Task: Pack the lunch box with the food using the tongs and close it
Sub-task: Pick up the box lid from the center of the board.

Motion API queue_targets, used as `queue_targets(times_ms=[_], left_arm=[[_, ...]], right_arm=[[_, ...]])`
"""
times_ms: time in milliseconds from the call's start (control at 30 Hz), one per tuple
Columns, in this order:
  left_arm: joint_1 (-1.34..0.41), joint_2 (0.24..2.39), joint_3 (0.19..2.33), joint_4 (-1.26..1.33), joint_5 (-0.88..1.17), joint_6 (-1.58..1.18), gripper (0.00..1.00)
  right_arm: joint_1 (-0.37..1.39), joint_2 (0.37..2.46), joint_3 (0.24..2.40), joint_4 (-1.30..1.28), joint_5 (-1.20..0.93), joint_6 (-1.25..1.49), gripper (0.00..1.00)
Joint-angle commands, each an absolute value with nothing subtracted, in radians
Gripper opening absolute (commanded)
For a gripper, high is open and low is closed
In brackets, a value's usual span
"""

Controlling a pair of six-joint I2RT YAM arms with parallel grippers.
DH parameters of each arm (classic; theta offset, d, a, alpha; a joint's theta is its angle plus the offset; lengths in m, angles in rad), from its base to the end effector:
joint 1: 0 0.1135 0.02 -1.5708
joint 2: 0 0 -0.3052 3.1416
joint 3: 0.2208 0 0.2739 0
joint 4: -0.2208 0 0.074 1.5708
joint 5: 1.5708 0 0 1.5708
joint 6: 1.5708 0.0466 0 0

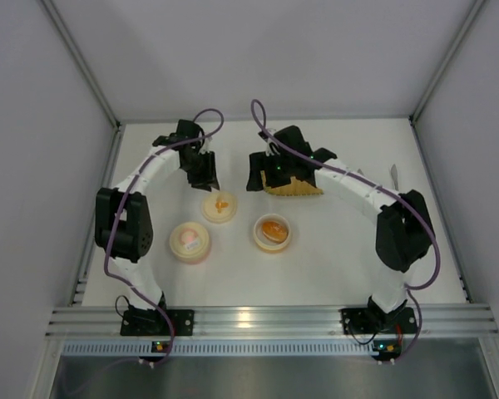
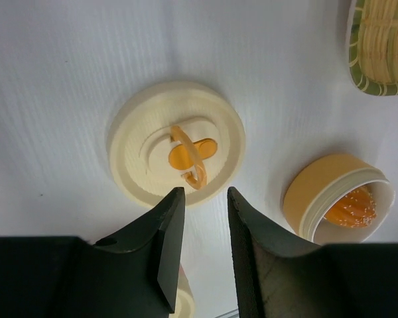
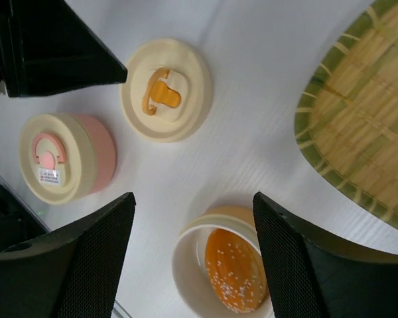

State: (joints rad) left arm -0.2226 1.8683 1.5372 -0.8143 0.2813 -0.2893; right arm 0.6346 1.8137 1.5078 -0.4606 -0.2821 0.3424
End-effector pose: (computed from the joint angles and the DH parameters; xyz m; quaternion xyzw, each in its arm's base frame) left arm 0.4172 -0.1077 0.2670 -0.0027 0.9683 -0.1855 0.1675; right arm 0.3562 0.2783 0.3041 -0.1871 0.8934 0.2961 0.2815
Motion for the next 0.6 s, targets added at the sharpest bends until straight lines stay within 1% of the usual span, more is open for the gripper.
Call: queue_targets(times_ms=[0, 33, 133, 267, 433, 567], left_arm=[[-0.319, 1.835, 1.551, -0.821, 0.174, -0.267, 0.38], [-0.352, 1.836, 1.551, -0.821, 0.149, -0.261, 0.38], [-0.396, 1.859, 1.563, -0.831, 0.060, -0.247, 0.37], [-0.439, 1.890, 1.585, -0.839, -0.038, -0.236, 0.38], [-0.479, 1.927, 1.608, -0.854, -0.176, -0.222, 0.38], [-0.479, 1.927, 1.611, -0.861, -0.239, -0.222, 0.39]], right_arm=[[0.552, 1.711, 1.456, -0.440, -0.293, 0.316, 0.72], [0.531, 1.686, 1.448, -0.443, -0.302, 0.313, 0.72], [0.415, 1.643, 1.447, -0.489, -0.324, 0.285, 0.73], [0.309, 1.580, 1.428, -0.529, -0.362, 0.253, 0.74], [0.218, 1.491, 1.393, -0.538, -0.382, 0.236, 0.76], [0.196, 1.451, 1.361, -0.538, -0.394, 0.233, 0.77]])
